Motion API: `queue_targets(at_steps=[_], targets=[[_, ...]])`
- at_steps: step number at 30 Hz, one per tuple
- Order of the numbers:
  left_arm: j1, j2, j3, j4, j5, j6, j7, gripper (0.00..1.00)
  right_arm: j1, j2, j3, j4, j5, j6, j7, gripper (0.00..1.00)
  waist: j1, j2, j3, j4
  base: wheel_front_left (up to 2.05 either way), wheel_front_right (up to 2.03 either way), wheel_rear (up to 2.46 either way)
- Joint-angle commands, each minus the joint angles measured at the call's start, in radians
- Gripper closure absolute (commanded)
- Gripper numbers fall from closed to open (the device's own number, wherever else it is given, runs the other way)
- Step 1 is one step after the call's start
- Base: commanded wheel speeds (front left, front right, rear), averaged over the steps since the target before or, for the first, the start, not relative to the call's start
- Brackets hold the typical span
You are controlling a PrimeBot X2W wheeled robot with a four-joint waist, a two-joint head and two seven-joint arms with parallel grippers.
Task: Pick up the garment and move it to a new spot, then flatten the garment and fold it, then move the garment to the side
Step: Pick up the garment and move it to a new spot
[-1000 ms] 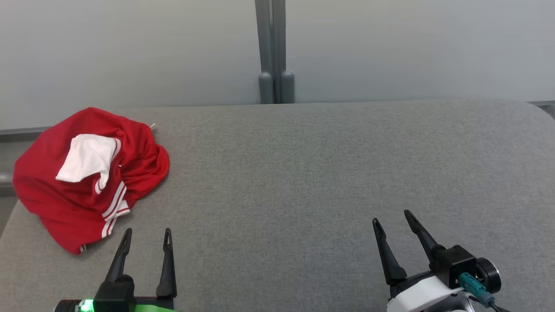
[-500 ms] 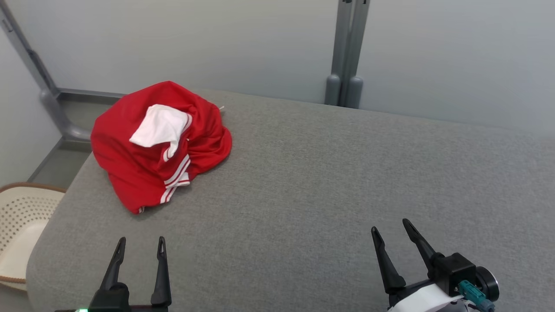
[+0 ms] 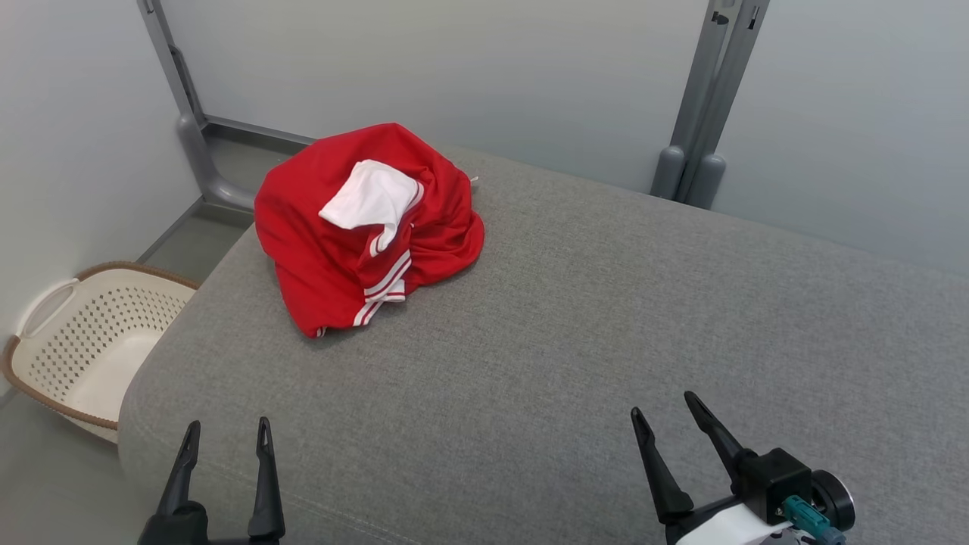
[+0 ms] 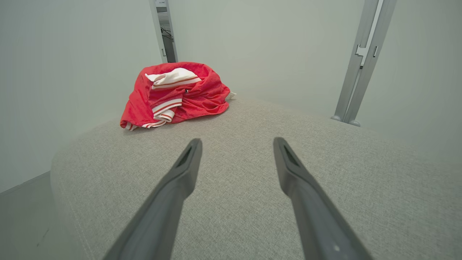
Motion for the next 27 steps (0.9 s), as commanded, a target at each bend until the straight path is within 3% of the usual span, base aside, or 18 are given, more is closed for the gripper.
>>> queue_targets(at_steps=[1, 14, 21, 27], targets=[[0.001, 0.001, 0.002, -0.006, -0.009, 0.006, -0.001, 0.00, -0.012, -0.004, 0.000, 0.003, -0.009, 0.000, -0.003, 0.00, 0.0000, 0.0000, 0.007, 0.006, 0.00, 0.00, 0.00], [-0.097, 0.009, 0.035, -0.034, 0.002, -0.015, -0.001, 0.00, 0.006, -0.004, -0.042, 0.004, -0.051, 0.000, -0.003, 0.00, 0.0000, 0.0000, 0.072, 0.018, 0.00, 0.00, 0.00], [-0.294, 0.025, 0.073, -0.042, -0.025, -0.048, -0.001, 0.00, -0.052, -0.007, -0.076, -0.014, -0.125, 0.000, -0.003, 0.00, 0.0000, 0.0000, 0.219, -0.009, 0.00, 0.00, 0.00], [-0.535, 0.074, 0.077, 0.095, -0.038, -0.079, -0.001, 0.00, -0.095, -0.061, -0.105, -0.037, -0.154, 0.000, -0.003, 0.00, 0.0000, 0.0000, 0.337, -0.017, 0.00, 0.00, 0.00]])
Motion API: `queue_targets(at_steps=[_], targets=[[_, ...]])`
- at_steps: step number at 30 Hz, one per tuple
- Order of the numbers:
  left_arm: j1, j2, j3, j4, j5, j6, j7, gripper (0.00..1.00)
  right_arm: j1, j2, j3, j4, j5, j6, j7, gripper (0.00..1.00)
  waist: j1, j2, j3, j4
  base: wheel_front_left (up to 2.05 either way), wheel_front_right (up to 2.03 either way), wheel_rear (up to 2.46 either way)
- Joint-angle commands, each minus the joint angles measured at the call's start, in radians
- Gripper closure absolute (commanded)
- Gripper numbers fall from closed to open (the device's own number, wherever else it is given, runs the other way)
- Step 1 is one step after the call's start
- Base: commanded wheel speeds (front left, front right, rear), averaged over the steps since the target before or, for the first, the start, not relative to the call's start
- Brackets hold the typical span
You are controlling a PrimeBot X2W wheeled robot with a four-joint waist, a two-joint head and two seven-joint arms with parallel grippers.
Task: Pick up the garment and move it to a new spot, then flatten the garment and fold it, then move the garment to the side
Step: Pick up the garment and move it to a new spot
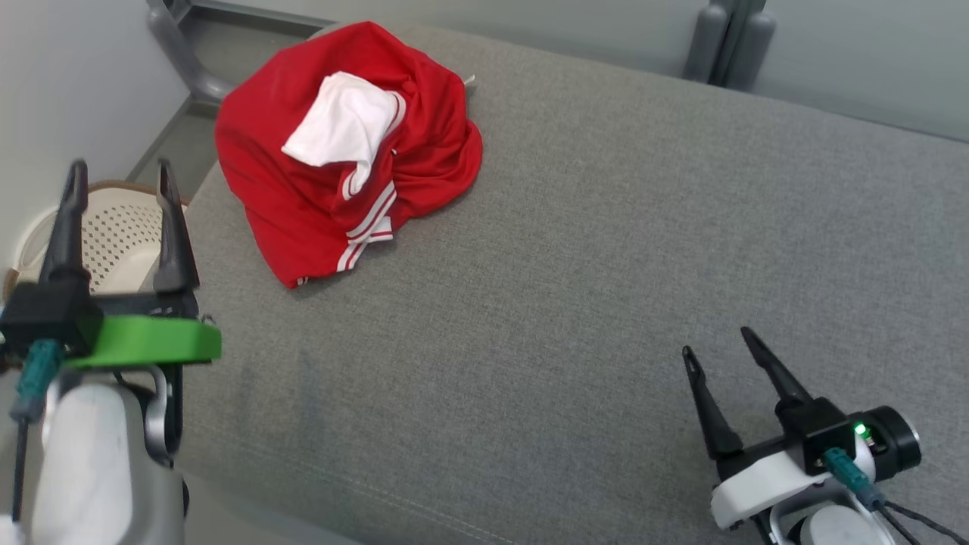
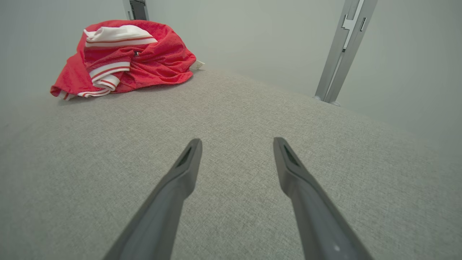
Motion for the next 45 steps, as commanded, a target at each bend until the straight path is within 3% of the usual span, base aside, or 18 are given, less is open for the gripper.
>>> queue_targets(at_steps=[1, 6, 15, 23, 33, 34, 35, 36, 45], targets=[[-0.066, 0.014, -0.004, 0.037, -0.004, -0.006, 0.000, 0.00, -0.023, -0.017, -0.012, -0.012, -0.011, -0.001, -0.003, 0.00, 0.0000, 0.0000, 0.116, -0.017, 0.00, 0.00, 0.00], [-0.334, 0.048, -0.043, 0.278, -0.033, -0.025, 0.035, 0.00, -0.052, -0.072, -0.048, -0.050, -0.023, -0.001, -0.003, 0.00, 0.0000, 0.0000, 0.212, -0.015, 0.00, 0.00, 0.00], [-0.687, 0.070, -0.158, 0.661, -0.204, -0.038, 0.247, 0.00, -0.107, -0.135, -0.059, -0.114, -0.024, -0.001, -0.003, 0.00, 0.0000, 0.0000, 0.349, -0.054, 0.00, 0.00, 0.00], [-0.793, 0.102, -0.265, 0.866, -0.352, -0.037, 0.372, 0.00, -0.104, -0.159, -0.069, -0.151, -0.002, -0.001, -0.001, 0.00, 0.0000, 0.0000, 0.412, -0.083, 0.00, 0.00, 0.00], [-0.801, 0.107, -0.350, 0.989, -0.433, -0.038, 0.375, 0.00, -0.116, -0.151, -0.103, -0.201, 0.002, -0.002, 0.000, 0.00, 0.0000, 0.0000, 0.453, -0.108, 0.00, 0.00, 0.00], [-0.803, 0.111, -0.353, 0.989, -0.441, -0.038, 0.359, 0.48, -0.115, -0.150, -0.103, -0.203, 0.000, -0.002, 0.001, 0.00, 0.0000, 0.0000, 0.455, -0.109, 0.00, 0.00, 0.00], [-0.804, 0.113, -0.356, 0.988, -0.452, -0.038, 0.338, 0.87, -0.115, -0.149, -0.102, -0.203, -0.002, -0.002, 0.001, 0.00, 0.0000, 0.0000, 0.456, -0.110, 0.00, 0.00, 0.00], [-0.802, 0.113, -0.362, 0.990, -0.459, -0.038, 0.327, 1.00, -0.114, -0.147, -0.101, -0.201, -0.003, -0.002, 0.001, 0.00, 0.0000, 0.0000, 0.454, -0.111, 0.00, 0.00, 0.00], [-0.761, 0.167, -0.438, 0.928, -0.504, -0.038, 0.116, 1.00, -0.114, -0.100, -0.072, -0.188, 0.012, -0.001, -0.001, 0.00, 0.0000, 0.0000, 0.362, -0.136, 0.00, 0.00, 0.00]])
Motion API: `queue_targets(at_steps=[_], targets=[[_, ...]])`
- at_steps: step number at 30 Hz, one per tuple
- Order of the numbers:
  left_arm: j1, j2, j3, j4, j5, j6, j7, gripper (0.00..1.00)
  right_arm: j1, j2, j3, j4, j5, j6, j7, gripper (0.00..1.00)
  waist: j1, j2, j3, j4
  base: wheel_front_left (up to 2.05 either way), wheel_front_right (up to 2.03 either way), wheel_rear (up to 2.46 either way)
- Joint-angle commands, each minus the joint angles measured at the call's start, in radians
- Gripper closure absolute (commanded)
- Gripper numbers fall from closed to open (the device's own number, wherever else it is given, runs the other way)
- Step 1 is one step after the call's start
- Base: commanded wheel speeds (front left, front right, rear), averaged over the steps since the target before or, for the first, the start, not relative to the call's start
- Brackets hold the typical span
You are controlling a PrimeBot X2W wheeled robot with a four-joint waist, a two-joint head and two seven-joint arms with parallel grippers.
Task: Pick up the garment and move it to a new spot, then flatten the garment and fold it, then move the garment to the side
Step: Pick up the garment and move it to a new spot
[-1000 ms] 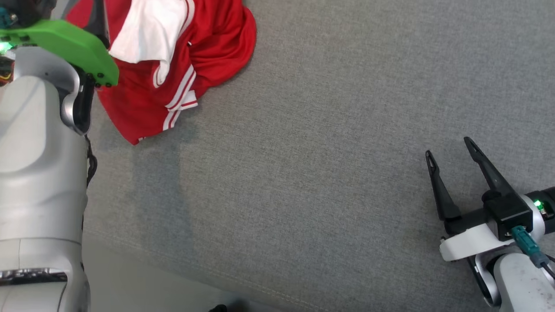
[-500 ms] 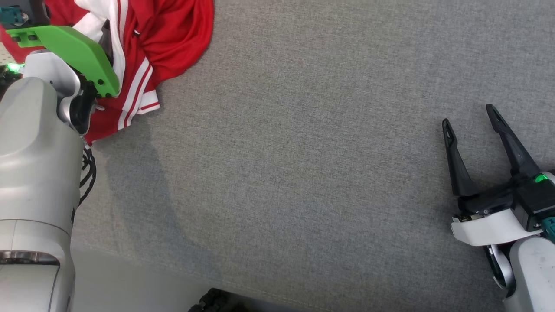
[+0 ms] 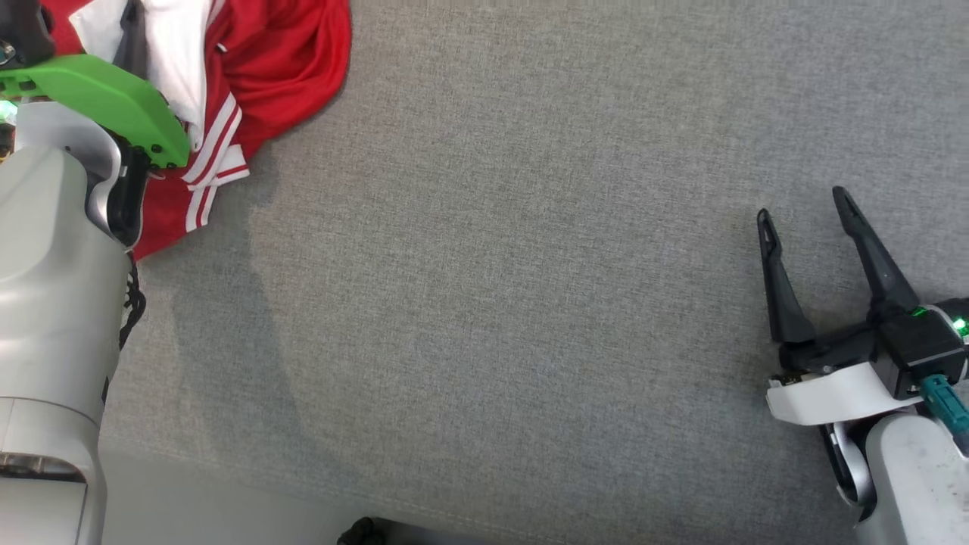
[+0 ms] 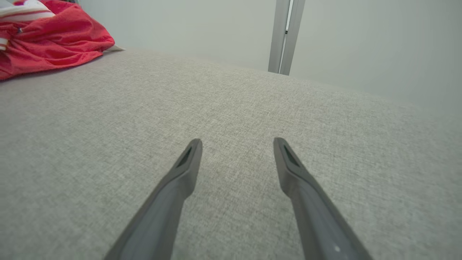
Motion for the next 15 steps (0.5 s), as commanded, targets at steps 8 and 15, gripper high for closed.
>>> queue_targets(at_steps=[8, 15], targets=[[0.013, 0.098, -0.032, -0.093, 0.001, -0.002, -0.111, 1.00, 0.044, 0.055, 0.021, 0.045, 0.019, -0.002, 0.001, 0.00, -0.0001, 0.0000, -0.182, -0.038, 0.00, 0.00, 0.00], [-0.005, 0.160, -0.043, -0.246, 0.041, 0.001, -0.117, 1.00, 0.052, 0.106, 0.040, 0.071, 0.037, -0.002, 0.001, 0.00, -0.0001, 0.0000, -0.309, -0.099, 0.00, 0.00, 0.00]])
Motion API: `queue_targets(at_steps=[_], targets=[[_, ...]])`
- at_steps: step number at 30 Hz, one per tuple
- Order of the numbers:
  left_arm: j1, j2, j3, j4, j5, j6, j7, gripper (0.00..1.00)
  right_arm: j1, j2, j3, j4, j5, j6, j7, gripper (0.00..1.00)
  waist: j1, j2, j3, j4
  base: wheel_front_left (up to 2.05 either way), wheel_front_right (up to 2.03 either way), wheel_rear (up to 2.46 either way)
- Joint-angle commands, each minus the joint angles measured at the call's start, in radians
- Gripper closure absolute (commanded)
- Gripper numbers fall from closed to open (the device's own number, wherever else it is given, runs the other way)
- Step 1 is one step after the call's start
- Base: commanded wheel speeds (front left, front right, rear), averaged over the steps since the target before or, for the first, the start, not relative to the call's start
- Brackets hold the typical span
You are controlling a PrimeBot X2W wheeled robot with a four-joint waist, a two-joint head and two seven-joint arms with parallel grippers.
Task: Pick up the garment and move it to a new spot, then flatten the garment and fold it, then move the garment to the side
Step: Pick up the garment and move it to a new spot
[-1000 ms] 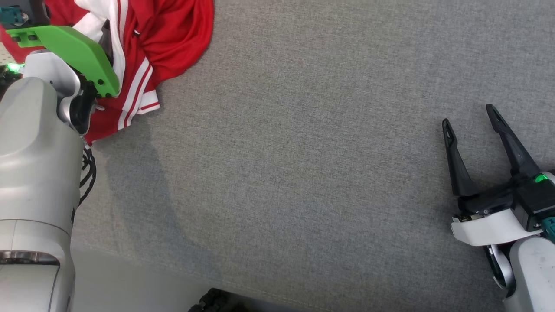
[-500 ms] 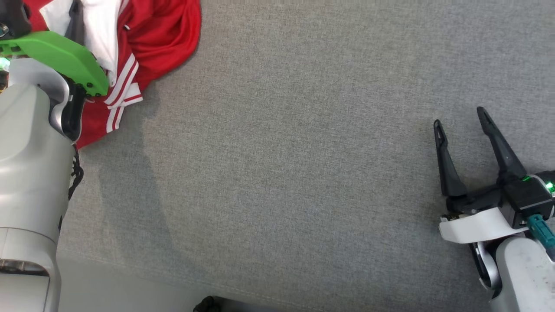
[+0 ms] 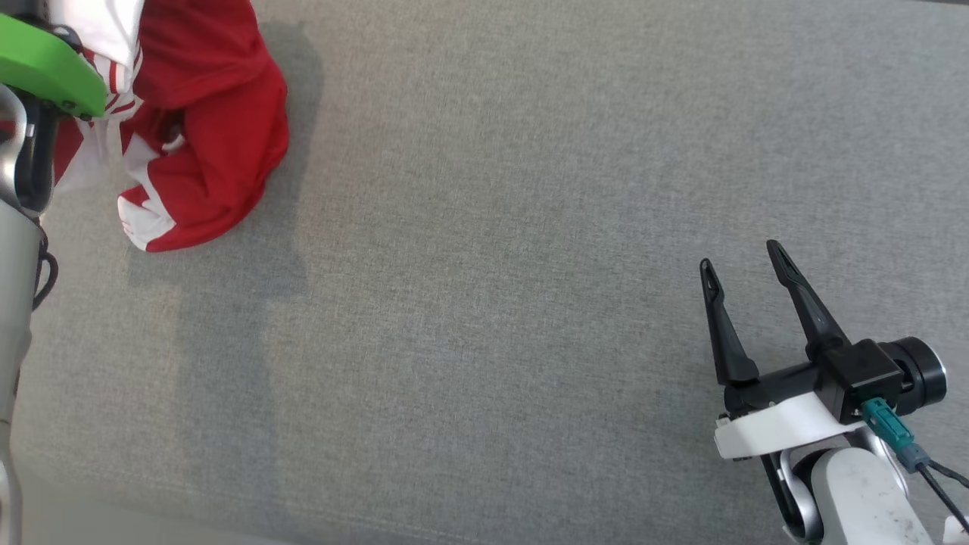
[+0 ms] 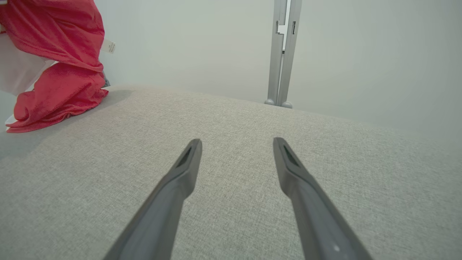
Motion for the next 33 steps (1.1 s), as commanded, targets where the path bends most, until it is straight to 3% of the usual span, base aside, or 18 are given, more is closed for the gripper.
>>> queue_targets(at_steps=[1, 10, 19, 26, 33], targets=[[-0.010, 0.016, 0.000, -0.028, 0.013, 0.002, 0.005, 1.00, 0.015, 0.008, 0.000, 0.004, 0.007, -0.002, 0.000, 0.00, 0.0000, 0.0000, -0.101, -0.066, 0.00, 0.00, 0.00], [0.031, 0.065, -0.026, -0.333, 0.008, 0.024, 0.146, 1.00, 0.043, 0.044, 0.002, 0.018, 0.029, -0.002, 0.000, 0.00, 0.0000, 0.0000, -0.210, -0.213, 0.00, 0.00, 0.00], [0.120, 0.017, -0.066, -0.603, -0.073, 0.054, 0.319, 1.00, 0.045, 0.048, 0.011, 0.011, 0.062, -0.002, 0.000, 0.00, 0.0000, 0.0000, -0.240, -0.392, 0.00, 0.00, 0.00], [0.224, -0.073, -0.139, -0.621, -0.104, 0.071, 0.330, 1.00, 0.026, 0.048, 0.012, -0.007, 0.076, -0.002, 0.000, 0.00, 0.0000, 0.0000, -0.211, -0.512, 0.00, 0.00, 0.00], [0.311, -0.185, -0.225, -0.447, -0.119, 0.057, 0.299, 1.00, -0.005, 0.049, 0.019, -0.023, 0.093, -0.002, 0.000, 0.00, 0.0000, 0.0000, -0.118, -0.584, 0.00, 0.00, 0.00]])
